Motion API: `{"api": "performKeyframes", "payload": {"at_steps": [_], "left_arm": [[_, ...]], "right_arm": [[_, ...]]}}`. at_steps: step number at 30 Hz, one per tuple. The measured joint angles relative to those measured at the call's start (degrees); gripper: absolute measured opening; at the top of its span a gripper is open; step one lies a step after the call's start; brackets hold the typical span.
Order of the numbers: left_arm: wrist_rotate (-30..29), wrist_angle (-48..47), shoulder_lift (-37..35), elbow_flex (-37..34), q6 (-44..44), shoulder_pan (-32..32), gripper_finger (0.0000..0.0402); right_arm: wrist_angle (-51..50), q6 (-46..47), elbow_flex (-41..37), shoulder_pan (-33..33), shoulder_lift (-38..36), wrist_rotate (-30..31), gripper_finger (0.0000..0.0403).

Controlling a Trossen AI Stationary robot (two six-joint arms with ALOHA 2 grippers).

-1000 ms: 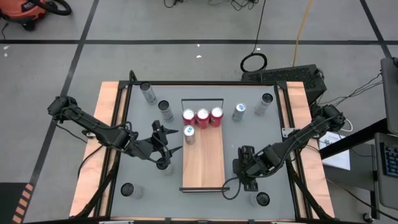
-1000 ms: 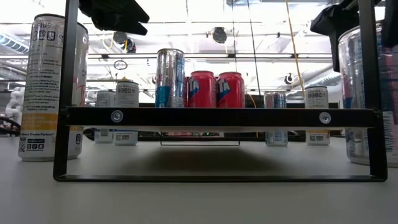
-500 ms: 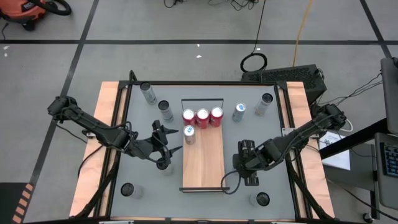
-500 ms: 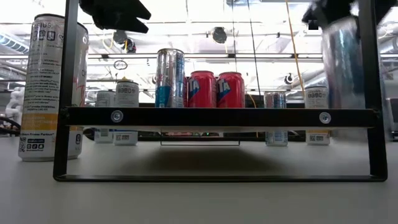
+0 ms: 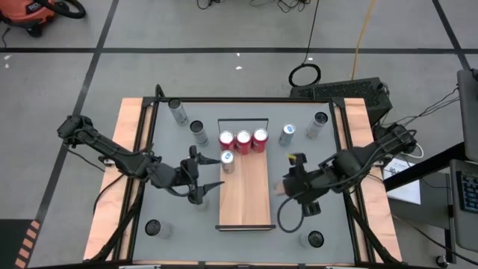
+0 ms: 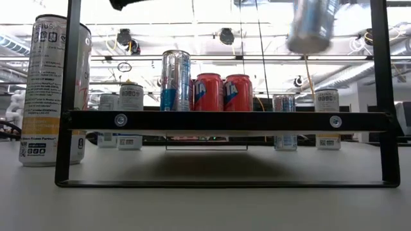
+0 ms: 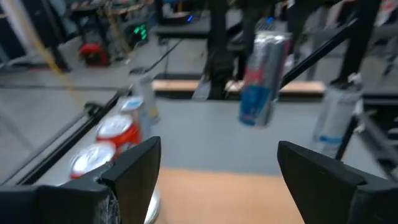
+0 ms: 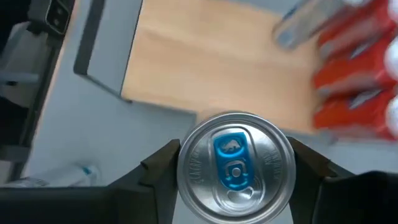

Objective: Place canned beverage on shelf
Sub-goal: Put the bottom blue soda can aligned with the other blue soda can on the shelf

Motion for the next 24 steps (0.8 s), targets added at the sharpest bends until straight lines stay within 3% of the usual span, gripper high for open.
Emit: {"api": "performKeyframes", "payload": {"at_steps": [4, 11, 24], "left_arm": [[3.7, 6.2, 0.5, 0.0, 4.0, 0.1, 0.0319], [11.3, 15.8, 3.8, 0.0, 7.3, 0.2, 0.0319], [11.6, 18.8, 11.4, 2.5, 8.8, 1.1, 0.0319]], "right_arm": [[3.8, -5.6, 0.6, 0.0, 0.0, 3.0, 0.0183], [13.4, -16.2, -2.9, 0.1, 0.1, 2.5, 0.0184], [23.2, -41.2, -3.1, -0.1, 0.1, 2.6, 0.0184]]}}
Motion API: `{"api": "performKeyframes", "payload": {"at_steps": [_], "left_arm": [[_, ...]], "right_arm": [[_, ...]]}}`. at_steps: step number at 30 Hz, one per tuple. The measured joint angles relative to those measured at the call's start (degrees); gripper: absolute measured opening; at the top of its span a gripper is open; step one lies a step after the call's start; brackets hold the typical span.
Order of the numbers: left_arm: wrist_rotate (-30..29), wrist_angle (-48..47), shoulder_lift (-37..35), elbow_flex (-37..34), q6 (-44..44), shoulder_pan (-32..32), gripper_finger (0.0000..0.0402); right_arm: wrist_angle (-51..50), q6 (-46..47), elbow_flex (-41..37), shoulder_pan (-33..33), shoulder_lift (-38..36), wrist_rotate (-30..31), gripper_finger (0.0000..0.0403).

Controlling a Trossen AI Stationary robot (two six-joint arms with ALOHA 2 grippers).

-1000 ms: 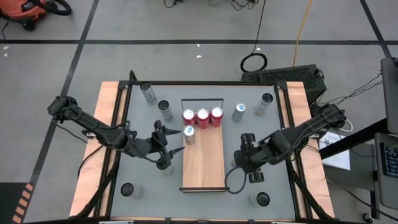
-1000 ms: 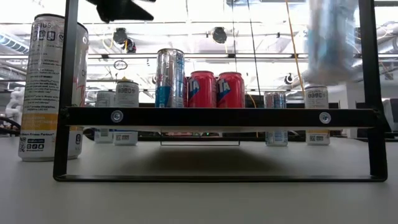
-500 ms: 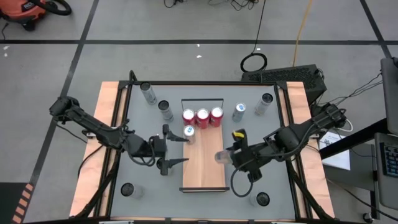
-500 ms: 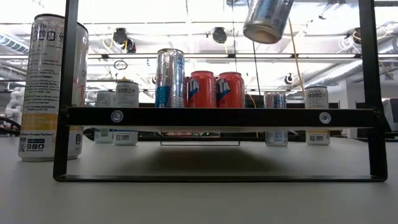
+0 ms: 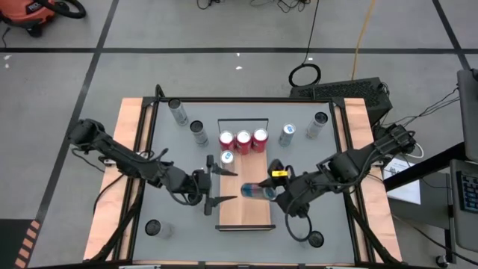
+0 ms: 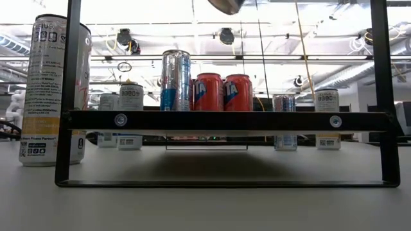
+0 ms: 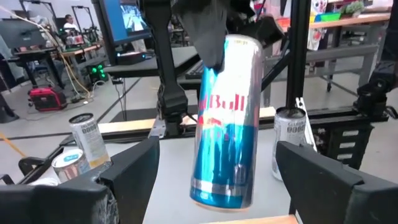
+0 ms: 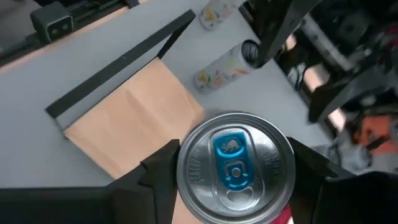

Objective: Place canned beverage on shelf
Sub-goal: Put the bottom blue soda can aligned with the other blue soda can on the shelf

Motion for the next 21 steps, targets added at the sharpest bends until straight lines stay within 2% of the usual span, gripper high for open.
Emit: {"api": "performKeyframes", "payload": {"at_steps": [11, 21], "left_arm": [[1.7, -1.8, 0.0, 0.0, -0.5, 0.5, 0.0319], [7.2, -1.8, 0.0, 0.0, -3.6, 1.6, 0.0319]], "right_arm": [[6.2, -9.0, 0.0, -0.2, 0.0, -0.1, 0.0184], [8.5, -12.8, 0.0, -0.2, 0.0, -0.1, 0.0184]]}}
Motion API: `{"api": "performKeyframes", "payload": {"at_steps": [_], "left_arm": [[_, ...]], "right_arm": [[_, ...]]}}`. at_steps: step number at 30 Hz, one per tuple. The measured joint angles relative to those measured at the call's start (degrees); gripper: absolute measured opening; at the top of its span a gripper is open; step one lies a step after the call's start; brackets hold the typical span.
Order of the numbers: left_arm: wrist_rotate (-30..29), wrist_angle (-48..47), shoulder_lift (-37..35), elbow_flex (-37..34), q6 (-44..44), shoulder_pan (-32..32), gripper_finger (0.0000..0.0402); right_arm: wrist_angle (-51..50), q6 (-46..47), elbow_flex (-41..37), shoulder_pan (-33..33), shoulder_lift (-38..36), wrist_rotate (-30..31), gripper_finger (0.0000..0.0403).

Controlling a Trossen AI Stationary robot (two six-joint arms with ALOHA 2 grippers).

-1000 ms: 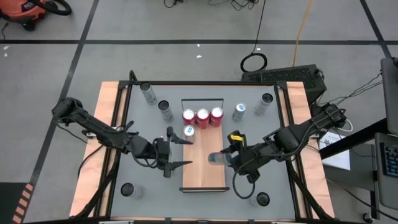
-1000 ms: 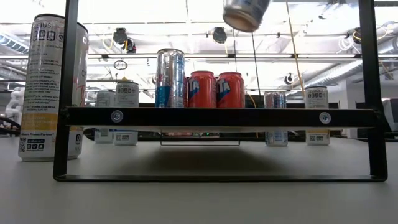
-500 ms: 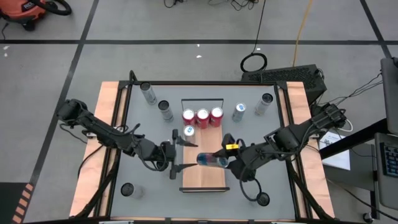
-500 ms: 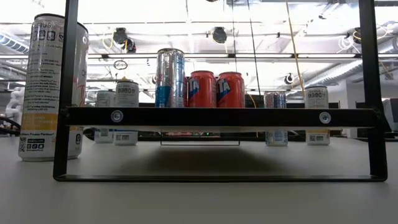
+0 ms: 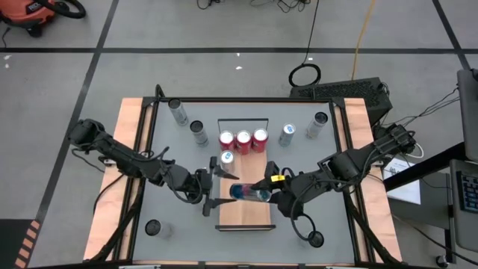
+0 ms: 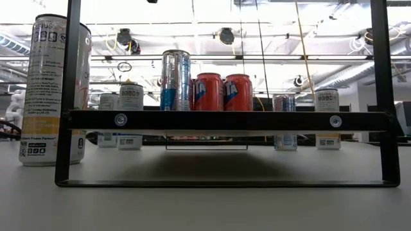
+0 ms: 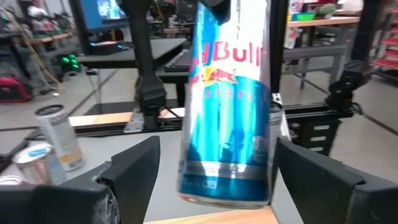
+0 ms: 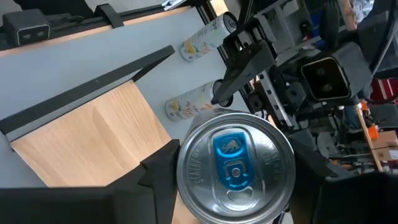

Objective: Place canned beverage on shelf
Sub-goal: Put the bottom blue soda can aligned with the other blue soda can on the shelf

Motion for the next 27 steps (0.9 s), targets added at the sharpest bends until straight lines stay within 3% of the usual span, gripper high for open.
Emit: {"api": "performKeyframes", "payload": {"at_steps": [4, 22, 27], "left_arm": [[3.4, 0.0, 0.0, 0.0, -0.1, 0.4, 0.0319], [2.9, -1.2, 0.0, 0.0, -2.9, 1.2, 0.0318], [2.7, -1.4, 0.0, 0.0, -3.0, 1.2, 0.0291]], "right_arm": [[0.1, -0.2, 0.0, -0.3, 0.0, 0.0, 0.0184], [3.2, -8.4, 0.0, -1.5, 0.0, -0.1, 0.0184], [1.6, -9.6, 0.0, -2.0, 0.0, -1.9, 0.0184]]}}
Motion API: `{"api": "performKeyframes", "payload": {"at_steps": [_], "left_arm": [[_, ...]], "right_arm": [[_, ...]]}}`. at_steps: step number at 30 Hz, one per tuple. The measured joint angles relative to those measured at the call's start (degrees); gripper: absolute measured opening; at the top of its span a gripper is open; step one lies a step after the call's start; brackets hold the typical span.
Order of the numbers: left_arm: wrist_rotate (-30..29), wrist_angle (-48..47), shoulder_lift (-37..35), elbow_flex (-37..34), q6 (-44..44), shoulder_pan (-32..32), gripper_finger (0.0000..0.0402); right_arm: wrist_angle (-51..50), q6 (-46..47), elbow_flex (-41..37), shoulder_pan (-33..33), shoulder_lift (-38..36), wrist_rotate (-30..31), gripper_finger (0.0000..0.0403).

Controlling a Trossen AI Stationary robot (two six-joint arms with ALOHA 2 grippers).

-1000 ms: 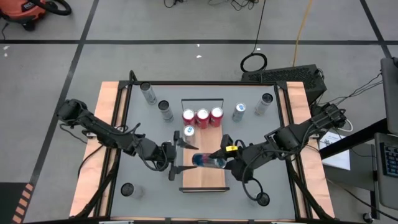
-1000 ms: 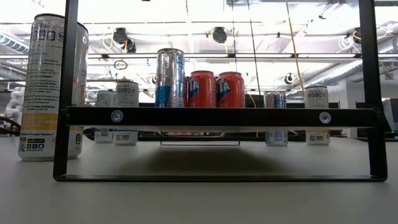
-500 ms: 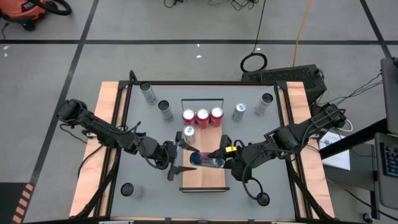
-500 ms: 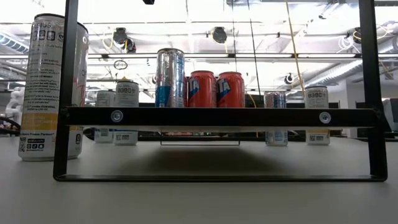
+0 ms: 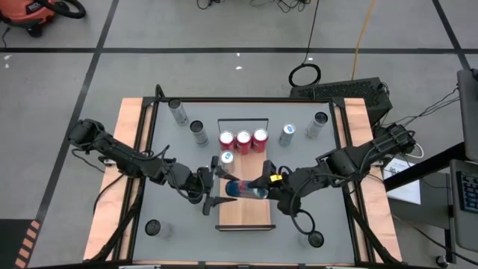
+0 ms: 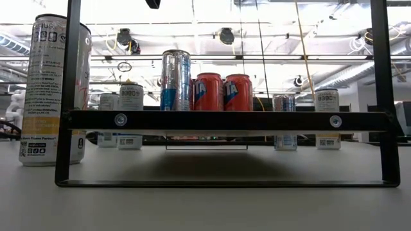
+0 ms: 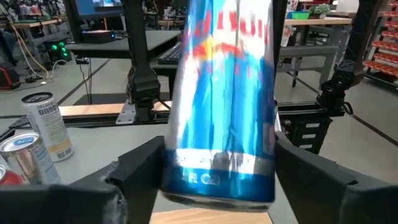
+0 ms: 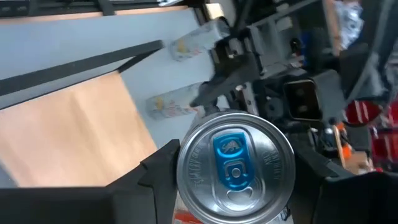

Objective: Place canned beverage on shelf
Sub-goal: Put the bottom blue soda can aligned with the other blue soda can on the shelf

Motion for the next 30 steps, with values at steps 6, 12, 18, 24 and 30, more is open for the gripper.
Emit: {"api": "performKeyframes", "payload": {"at_steps": [6, 12, 18, 24, 30], "left_arm": [[-0.4, -0.3, 0.0, -0.1, 0.2, -0.1, 0.0239], [-0.7, -0.9, 0.0, -0.1, 0.1, -0.1, 0.0210], [-0.9, -0.9, 0.0, -0.1, -0.2, -0.1, 0.0209], [-1.4, 0.9, 0.0, -0.1, 1.9, -0.5, 0.0208], [-2.1, 4.4, 0.0, -0.1, 6.1, -1.4, 0.0207]], "right_arm": [[-0.6, -0.1, 0.0, 0.0, 0.7, -0.9, 0.0189], [-1.0, 0.4, 0.0, 0.0, 0.8, -0.6, 0.0204], [0.2, 2.7, 0.0, 0.1, 0.9, 1.8, 0.0222], [1.8, 10.4, 0.0, 0.0, 0.9, 2.4, 0.0269], [1.4, 22.3, 0.0, 0.0, 0.9, 2.3, 0.0313]]}}
